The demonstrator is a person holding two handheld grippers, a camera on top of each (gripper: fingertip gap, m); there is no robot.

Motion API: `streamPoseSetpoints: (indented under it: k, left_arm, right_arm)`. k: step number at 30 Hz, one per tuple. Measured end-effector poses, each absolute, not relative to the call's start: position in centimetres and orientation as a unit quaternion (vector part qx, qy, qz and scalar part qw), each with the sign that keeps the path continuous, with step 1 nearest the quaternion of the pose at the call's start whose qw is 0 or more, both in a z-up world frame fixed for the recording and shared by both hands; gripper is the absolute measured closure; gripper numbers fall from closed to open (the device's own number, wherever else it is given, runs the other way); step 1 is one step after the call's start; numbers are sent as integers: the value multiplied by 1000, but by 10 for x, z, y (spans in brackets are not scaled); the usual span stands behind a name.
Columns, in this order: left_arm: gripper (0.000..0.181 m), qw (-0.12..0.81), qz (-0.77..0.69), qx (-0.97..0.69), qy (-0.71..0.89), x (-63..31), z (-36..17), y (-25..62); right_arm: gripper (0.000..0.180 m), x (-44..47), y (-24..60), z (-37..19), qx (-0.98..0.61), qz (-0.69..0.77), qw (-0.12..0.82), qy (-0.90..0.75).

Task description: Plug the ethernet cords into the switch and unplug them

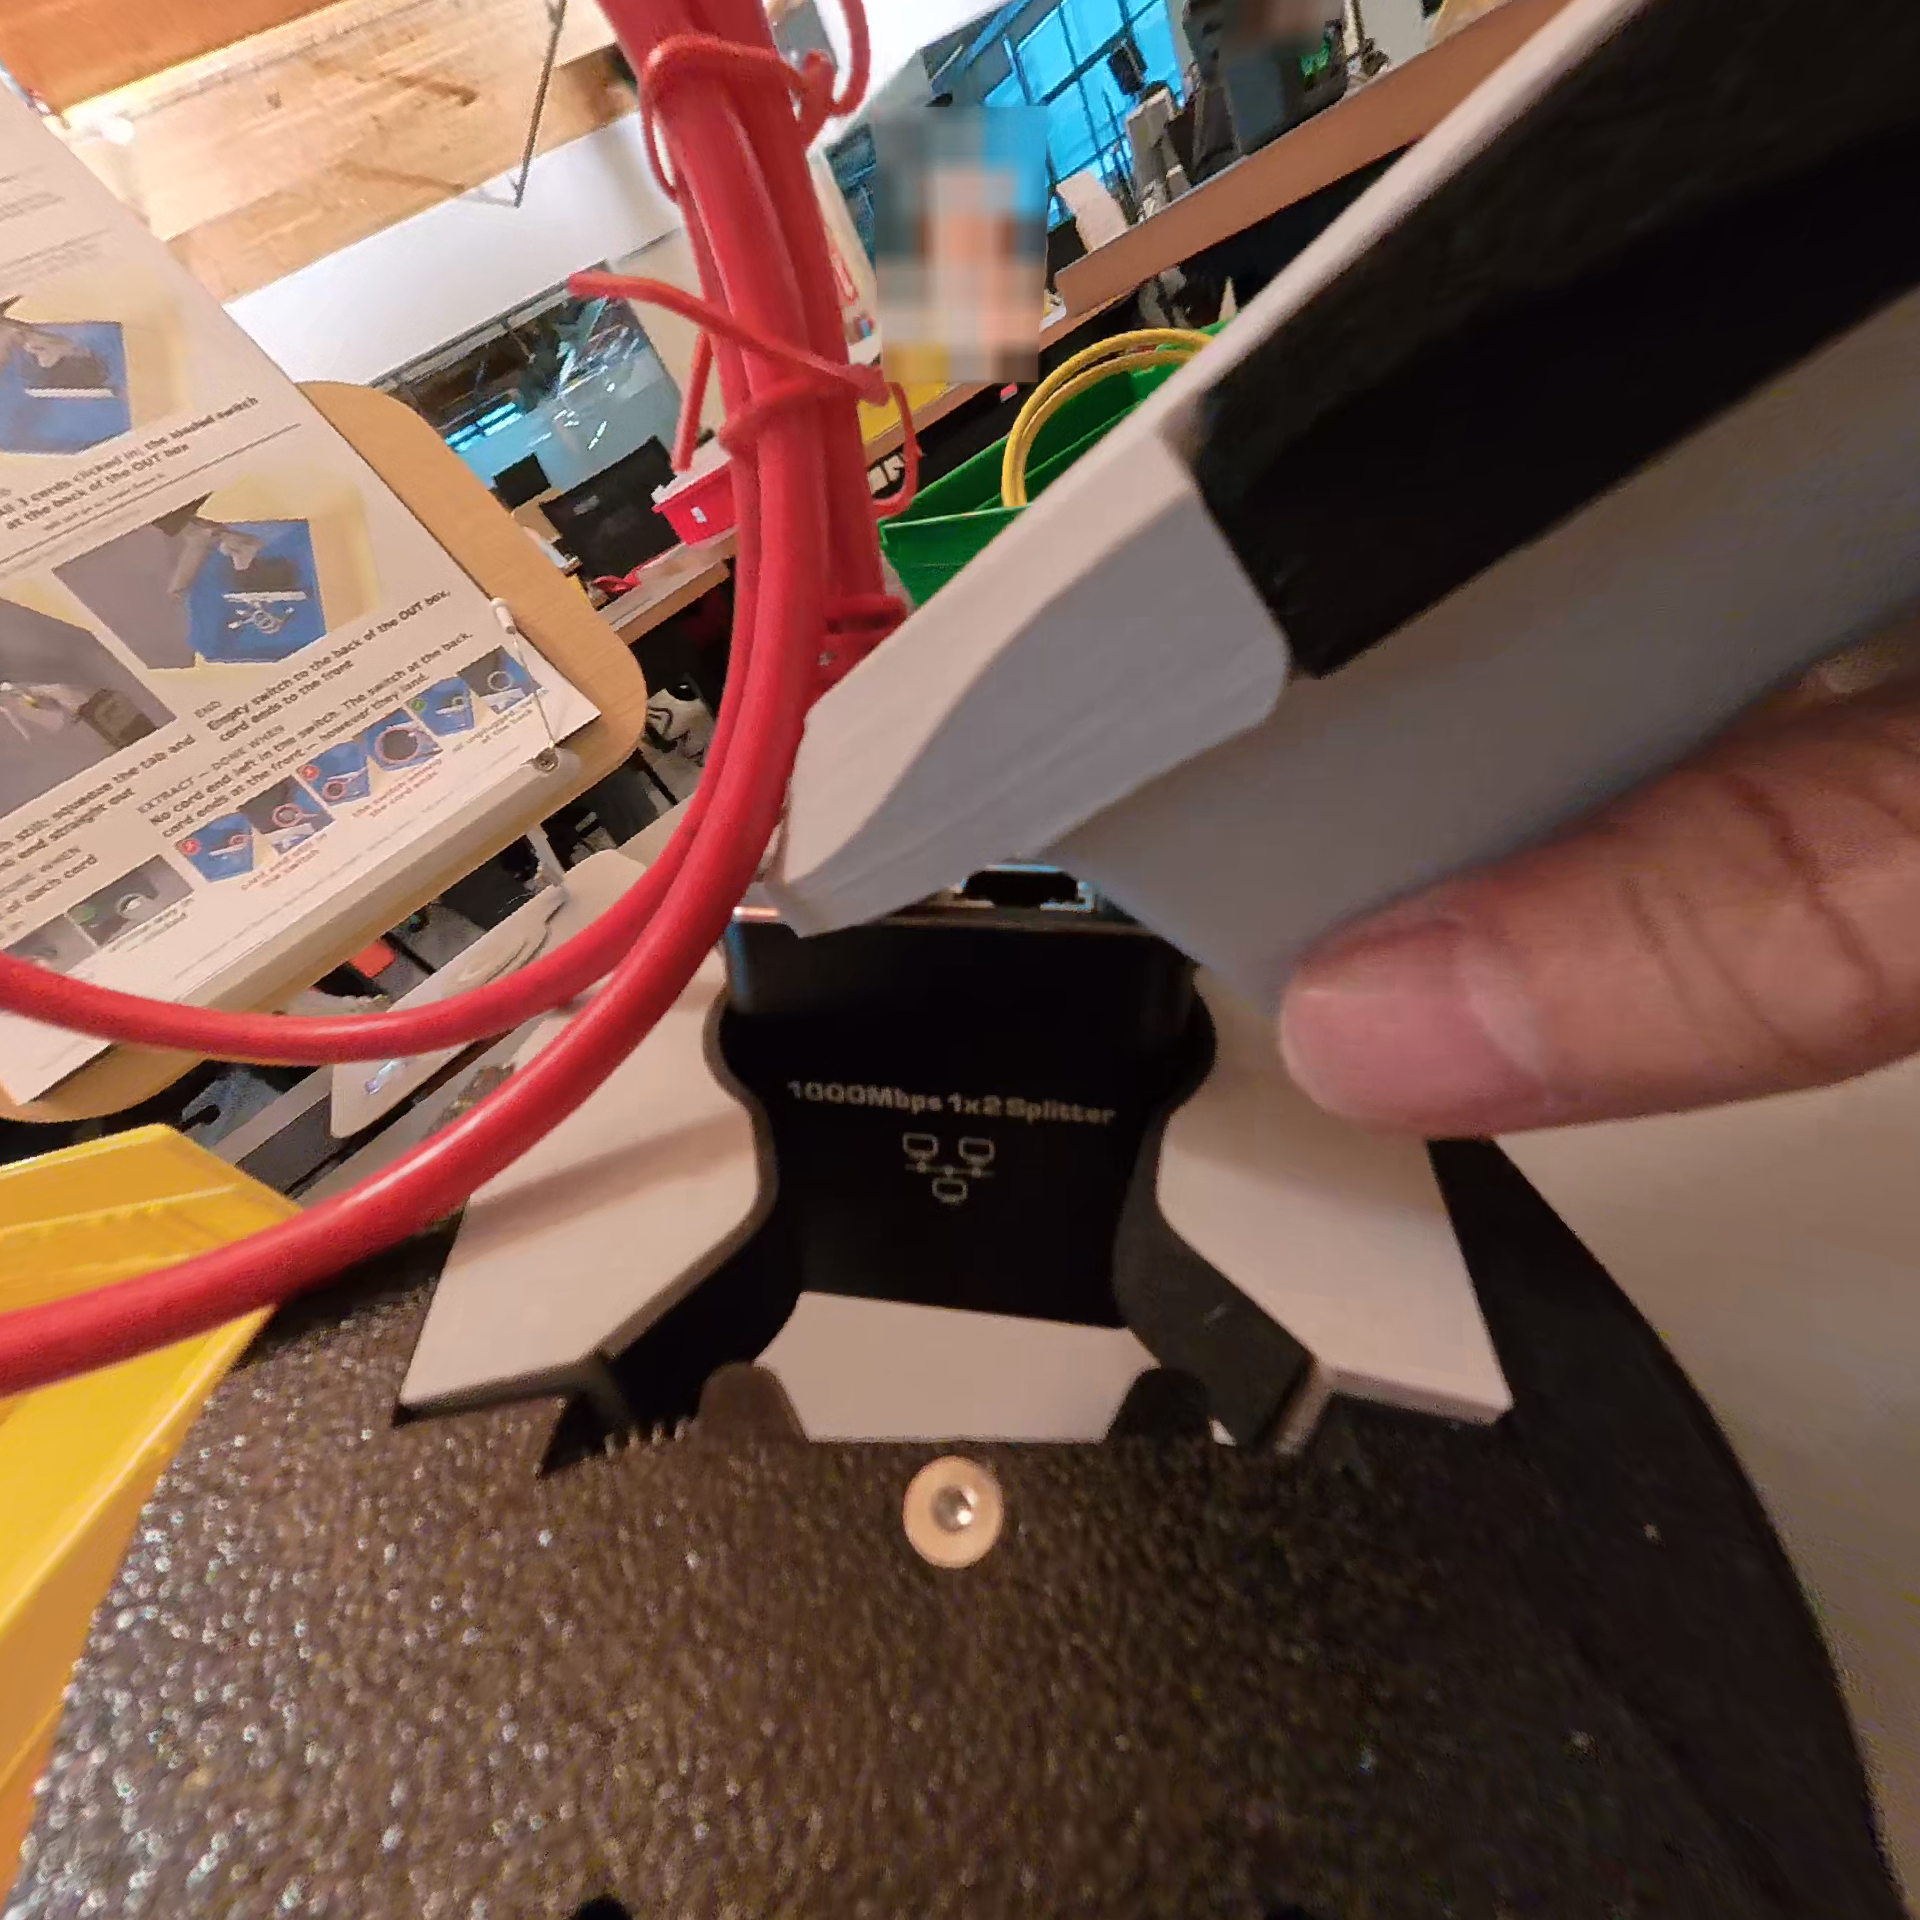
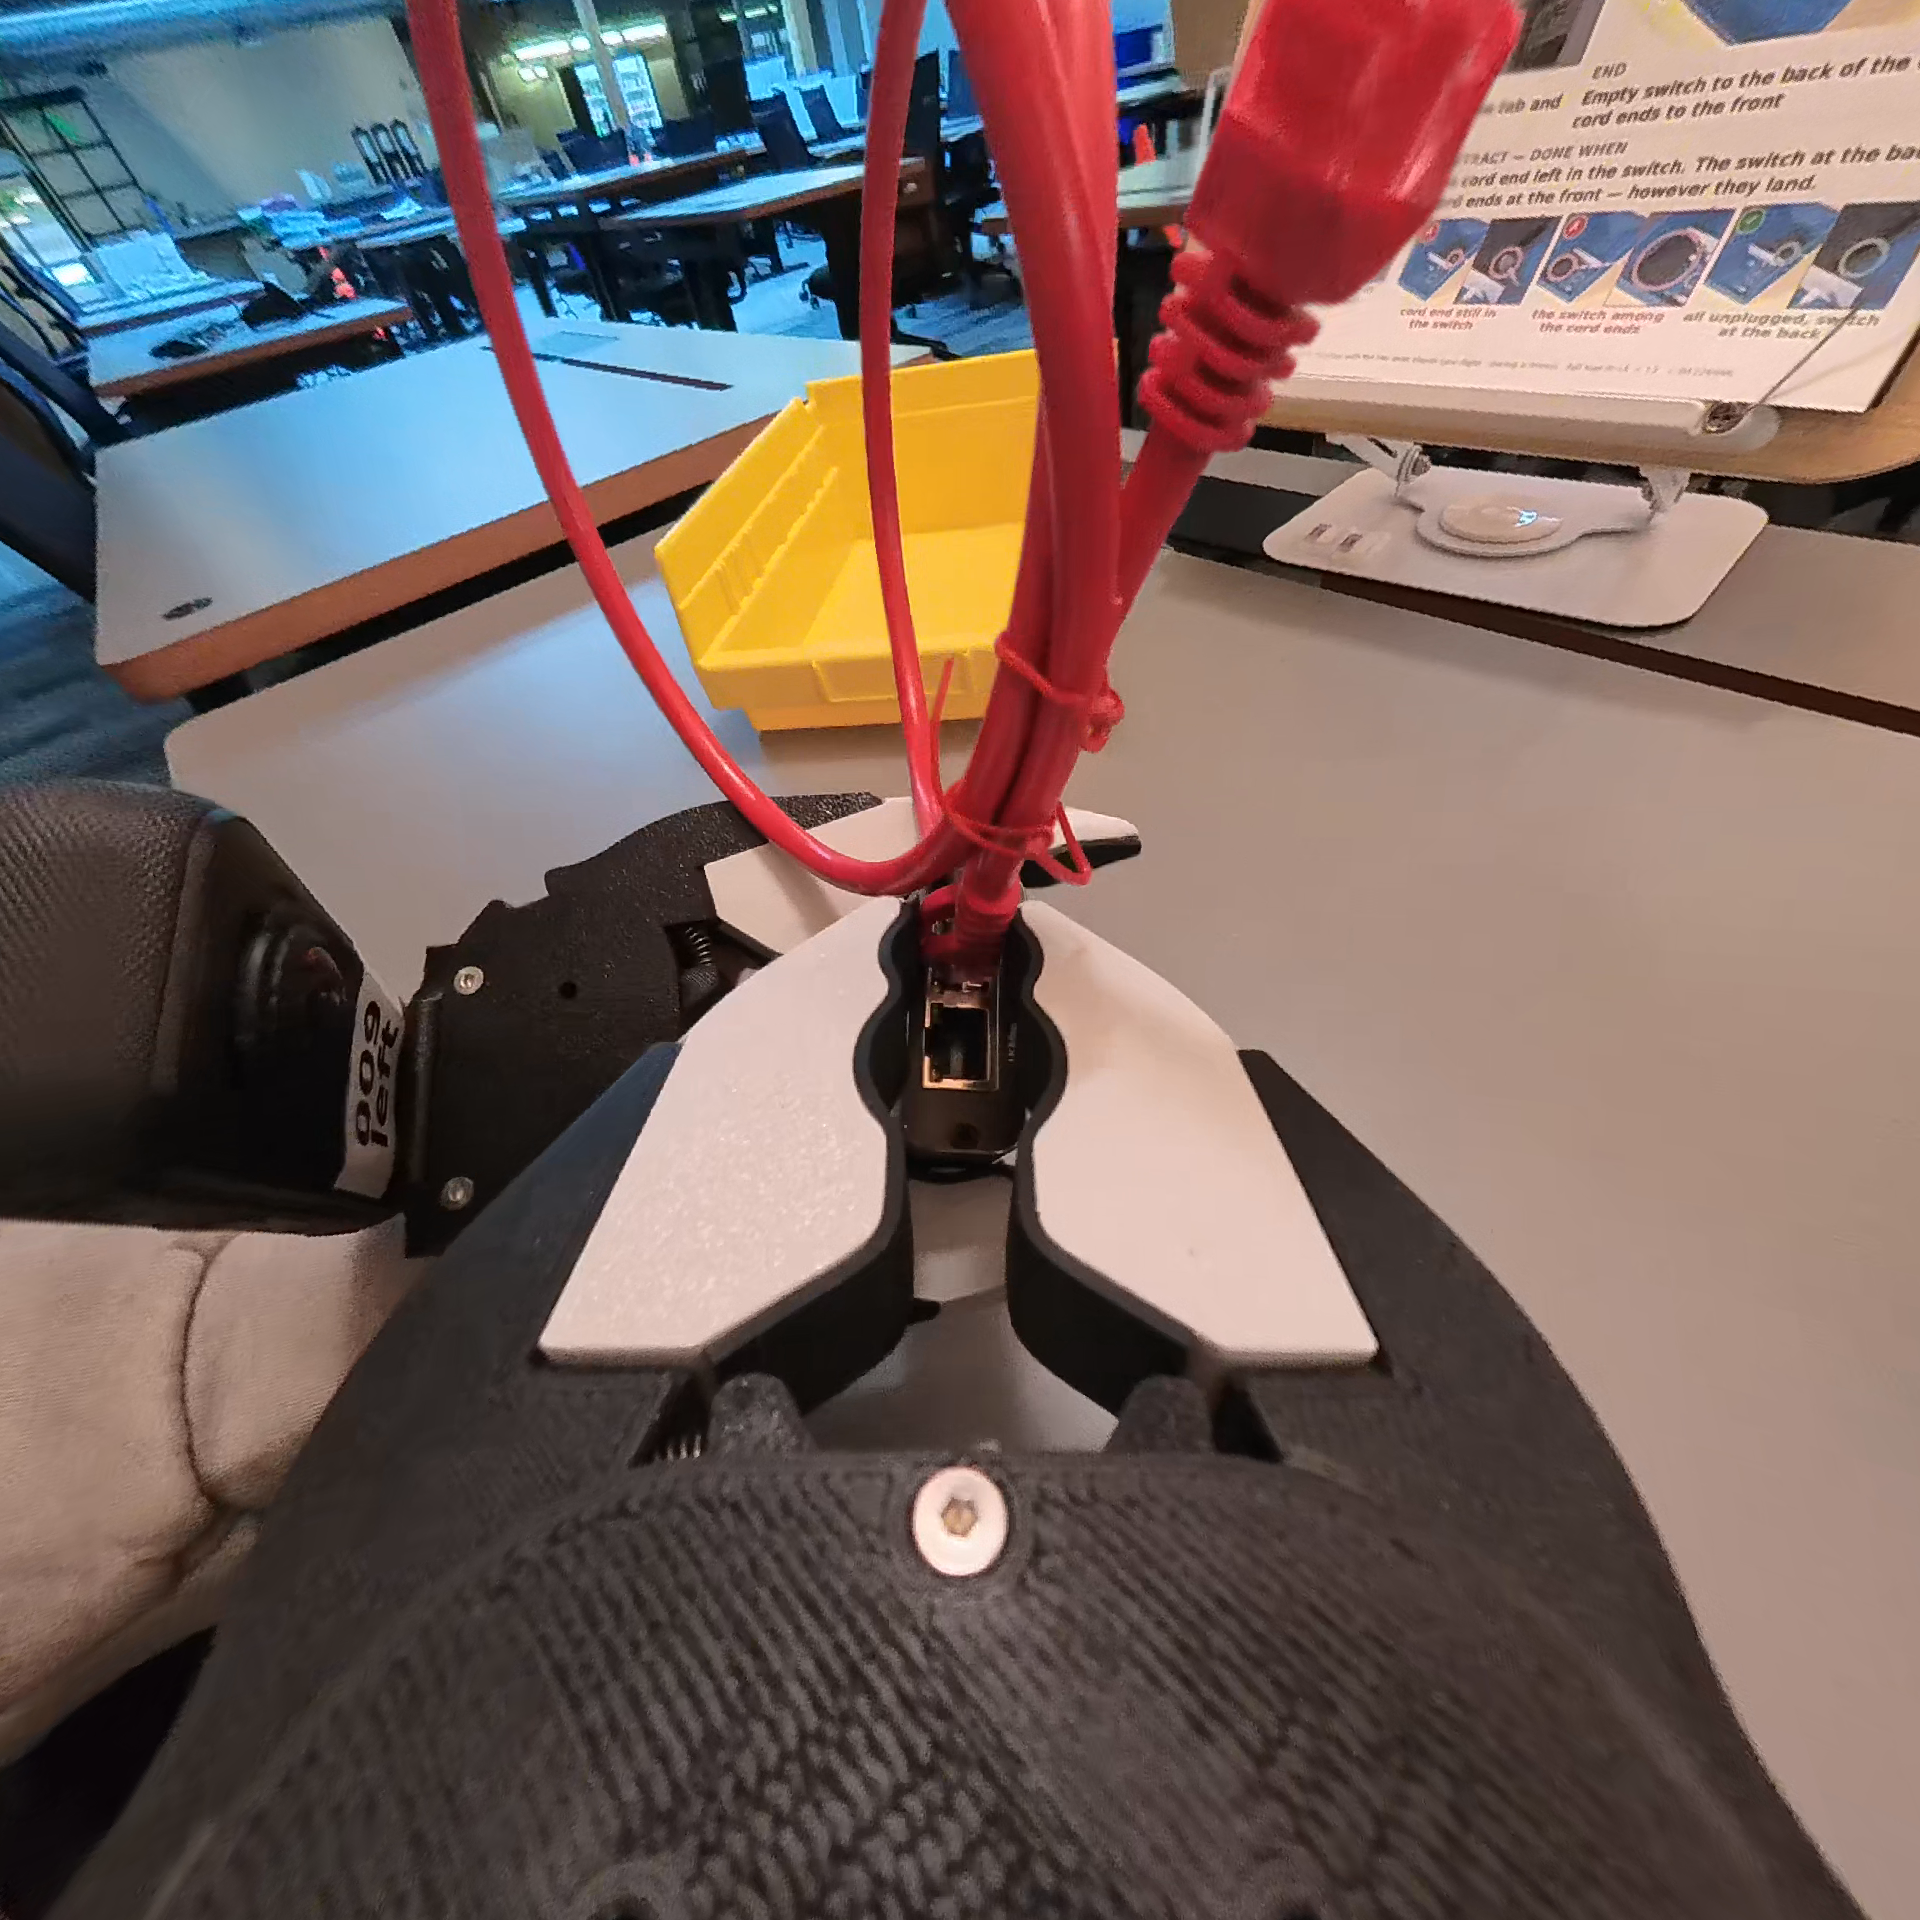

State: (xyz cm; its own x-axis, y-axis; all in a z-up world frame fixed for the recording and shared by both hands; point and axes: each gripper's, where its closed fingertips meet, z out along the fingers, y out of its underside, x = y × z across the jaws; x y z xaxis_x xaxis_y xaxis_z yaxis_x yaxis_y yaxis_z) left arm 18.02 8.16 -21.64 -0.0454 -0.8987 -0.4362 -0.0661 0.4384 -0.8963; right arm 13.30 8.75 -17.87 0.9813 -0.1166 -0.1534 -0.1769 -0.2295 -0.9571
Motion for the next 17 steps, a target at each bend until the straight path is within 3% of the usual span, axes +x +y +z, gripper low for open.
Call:
streamPoseSetpoints:
  k: [17]
  left_arm:
    - [106, 560, -395, -420, 595, 179, -213, 89]
  right_arm:
    - [166, 130, 94, -174, -770, 6, 634, 70]
